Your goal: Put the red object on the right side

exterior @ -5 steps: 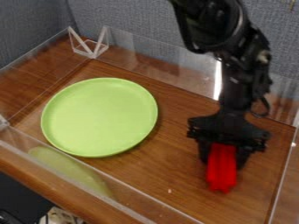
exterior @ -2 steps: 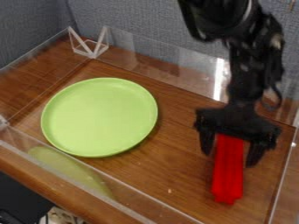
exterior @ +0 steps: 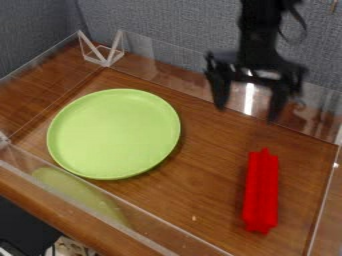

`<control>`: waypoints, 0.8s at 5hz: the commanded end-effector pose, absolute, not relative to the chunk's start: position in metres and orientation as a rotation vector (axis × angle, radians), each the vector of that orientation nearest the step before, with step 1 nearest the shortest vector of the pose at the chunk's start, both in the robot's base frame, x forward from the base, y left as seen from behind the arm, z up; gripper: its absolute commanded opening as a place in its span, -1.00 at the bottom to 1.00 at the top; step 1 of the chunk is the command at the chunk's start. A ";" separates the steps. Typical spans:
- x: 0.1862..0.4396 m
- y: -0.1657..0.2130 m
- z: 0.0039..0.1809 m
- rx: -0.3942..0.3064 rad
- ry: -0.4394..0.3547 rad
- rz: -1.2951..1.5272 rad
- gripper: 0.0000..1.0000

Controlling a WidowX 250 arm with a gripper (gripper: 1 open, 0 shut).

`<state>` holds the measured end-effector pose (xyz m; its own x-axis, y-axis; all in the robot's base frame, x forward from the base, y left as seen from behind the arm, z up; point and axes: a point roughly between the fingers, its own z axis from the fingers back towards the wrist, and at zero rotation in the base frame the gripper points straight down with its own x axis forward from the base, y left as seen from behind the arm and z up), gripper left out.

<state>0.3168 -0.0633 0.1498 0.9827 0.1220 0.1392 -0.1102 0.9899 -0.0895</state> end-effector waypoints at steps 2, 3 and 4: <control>0.294 -0.036 0.184 -0.049 -0.218 0.006 1.00; 0.288 -0.051 0.171 -0.057 -0.209 -0.090 1.00; 0.297 -0.050 0.164 -0.043 -0.189 -0.164 1.00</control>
<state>0.2913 -0.0505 0.1481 0.9783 -0.1575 0.1349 0.1630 0.9862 -0.0305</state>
